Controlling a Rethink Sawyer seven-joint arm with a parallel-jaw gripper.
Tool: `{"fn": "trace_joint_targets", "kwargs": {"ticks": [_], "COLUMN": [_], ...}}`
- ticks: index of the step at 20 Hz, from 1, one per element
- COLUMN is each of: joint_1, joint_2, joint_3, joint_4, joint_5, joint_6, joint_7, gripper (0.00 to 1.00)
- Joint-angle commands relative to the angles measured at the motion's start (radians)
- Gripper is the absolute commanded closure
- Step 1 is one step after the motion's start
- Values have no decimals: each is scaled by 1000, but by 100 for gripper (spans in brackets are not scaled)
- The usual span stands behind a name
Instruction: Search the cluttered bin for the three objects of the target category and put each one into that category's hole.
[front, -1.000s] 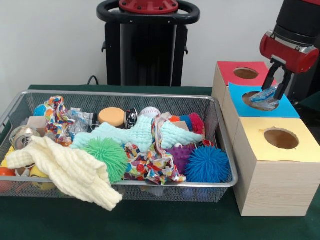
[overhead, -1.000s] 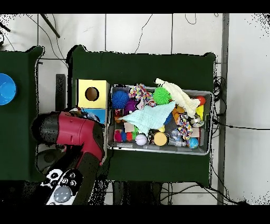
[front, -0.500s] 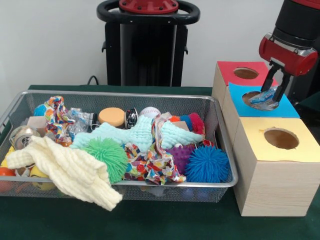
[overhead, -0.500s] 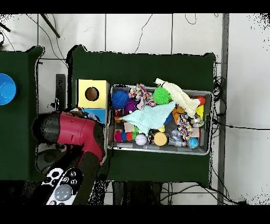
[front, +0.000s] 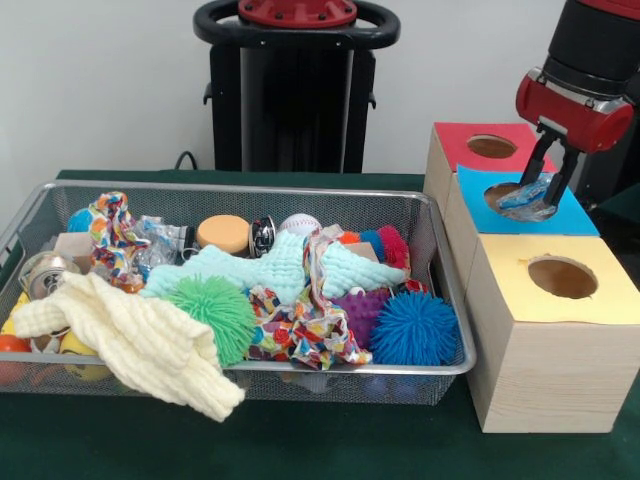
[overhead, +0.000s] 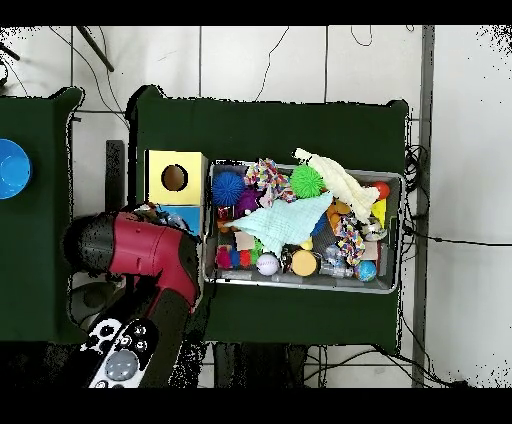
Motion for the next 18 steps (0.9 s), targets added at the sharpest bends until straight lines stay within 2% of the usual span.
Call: {"fn": "trace_joint_targets", "kwargs": {"ticks": [1, 18], "joint_1": [-24, -83], "joint_2": [10, -39], "joint_3": [66, 115], "joint_4": [97, 199], "joint_5": [43, 24], "joint_6": [-87, -193], "joint_7": [231, 145], "gripper": [100, 100]}}
